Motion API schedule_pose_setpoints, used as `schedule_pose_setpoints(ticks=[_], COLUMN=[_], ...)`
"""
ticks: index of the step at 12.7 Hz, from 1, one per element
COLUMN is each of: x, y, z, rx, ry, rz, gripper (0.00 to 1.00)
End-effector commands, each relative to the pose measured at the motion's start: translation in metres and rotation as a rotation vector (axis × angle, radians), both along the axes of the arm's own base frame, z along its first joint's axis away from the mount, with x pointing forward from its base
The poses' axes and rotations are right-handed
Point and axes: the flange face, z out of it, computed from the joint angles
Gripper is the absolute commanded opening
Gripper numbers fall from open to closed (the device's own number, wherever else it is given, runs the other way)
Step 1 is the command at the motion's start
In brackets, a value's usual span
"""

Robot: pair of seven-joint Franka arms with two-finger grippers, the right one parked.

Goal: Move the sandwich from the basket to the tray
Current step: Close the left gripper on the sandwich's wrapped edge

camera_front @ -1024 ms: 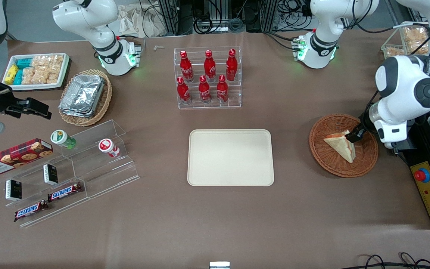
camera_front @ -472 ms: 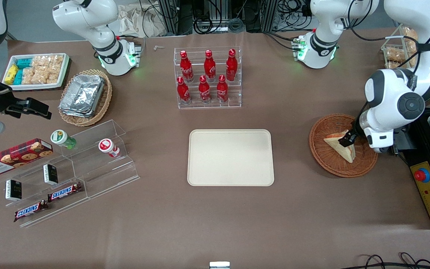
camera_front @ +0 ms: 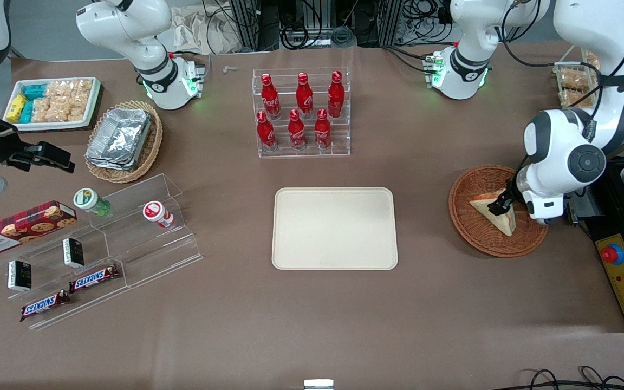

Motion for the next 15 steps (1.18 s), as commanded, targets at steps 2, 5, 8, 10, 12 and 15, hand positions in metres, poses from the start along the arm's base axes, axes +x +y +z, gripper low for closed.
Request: schedule_pose_setpoints(ticks=[2, 5, 8, 10, 12, 15], x=[-0.005, -0.002, -0.001, 0.001, 0.002, 0.007], y=[0.007, 0.011, 0.010, 0.010, 0.010, 0.008], z=[-0.013, -0.031, -0.038, -0.042, -0.043, -0.022], rx=[0.020, 0.025, 0.025, 0.026, 0.027, 0.023], ry=[-0.020, -0.031, -0.029, -0.040, -0.043, -0.073], rz=[0.002, 0.007, 0.004, 0.003, 0.002, 0.000], gripper=[1.00, 1.00, 0.98, 0.67, 0.14, 0.00])
